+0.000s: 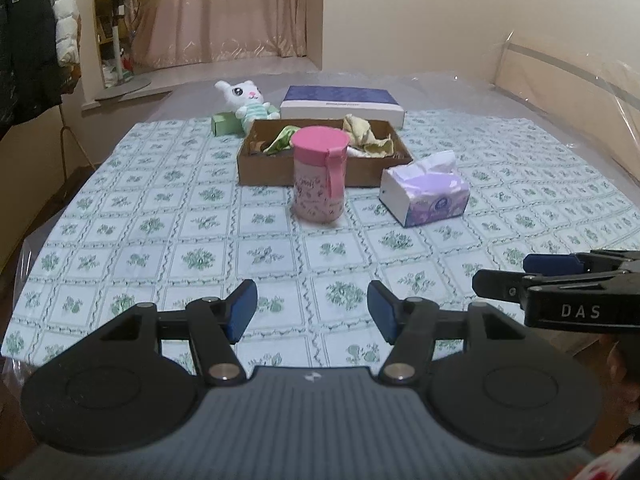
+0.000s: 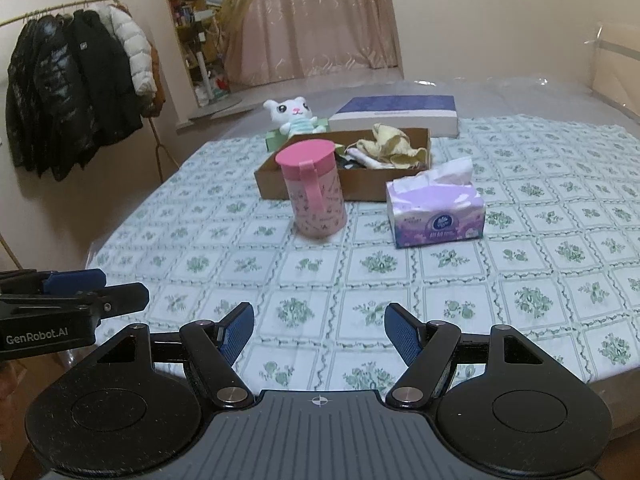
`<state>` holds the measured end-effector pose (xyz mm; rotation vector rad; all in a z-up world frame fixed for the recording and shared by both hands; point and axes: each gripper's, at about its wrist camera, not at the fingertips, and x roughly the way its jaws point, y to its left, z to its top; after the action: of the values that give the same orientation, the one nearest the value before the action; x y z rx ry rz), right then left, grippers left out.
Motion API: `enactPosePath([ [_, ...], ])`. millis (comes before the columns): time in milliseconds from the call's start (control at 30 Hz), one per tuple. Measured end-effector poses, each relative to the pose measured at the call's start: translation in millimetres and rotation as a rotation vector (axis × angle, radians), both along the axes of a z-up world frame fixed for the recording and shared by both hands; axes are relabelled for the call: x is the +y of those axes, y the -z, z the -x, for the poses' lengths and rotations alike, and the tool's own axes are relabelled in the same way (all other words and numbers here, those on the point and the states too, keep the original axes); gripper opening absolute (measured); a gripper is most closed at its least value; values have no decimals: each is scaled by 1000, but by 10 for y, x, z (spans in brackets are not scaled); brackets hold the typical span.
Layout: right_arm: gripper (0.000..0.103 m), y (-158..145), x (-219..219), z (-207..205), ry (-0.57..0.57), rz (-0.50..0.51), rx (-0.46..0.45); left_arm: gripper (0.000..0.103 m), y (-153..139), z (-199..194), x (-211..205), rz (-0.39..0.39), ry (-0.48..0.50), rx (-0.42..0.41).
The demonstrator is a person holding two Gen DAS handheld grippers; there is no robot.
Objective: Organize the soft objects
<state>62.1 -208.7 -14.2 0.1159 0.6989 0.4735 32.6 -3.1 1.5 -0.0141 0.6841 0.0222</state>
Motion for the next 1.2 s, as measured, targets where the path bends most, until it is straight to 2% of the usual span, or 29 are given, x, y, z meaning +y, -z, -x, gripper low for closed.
enactPosePath([
  [467, 72, 176, 31, 3, -15, 26, 32, 59, 215, -36, -12, 20, -3, 46],
  [1200, 72, 266, -15, -86, 3, 18, 62, 59, 265, -119, -66, 28, 13, 62],
])
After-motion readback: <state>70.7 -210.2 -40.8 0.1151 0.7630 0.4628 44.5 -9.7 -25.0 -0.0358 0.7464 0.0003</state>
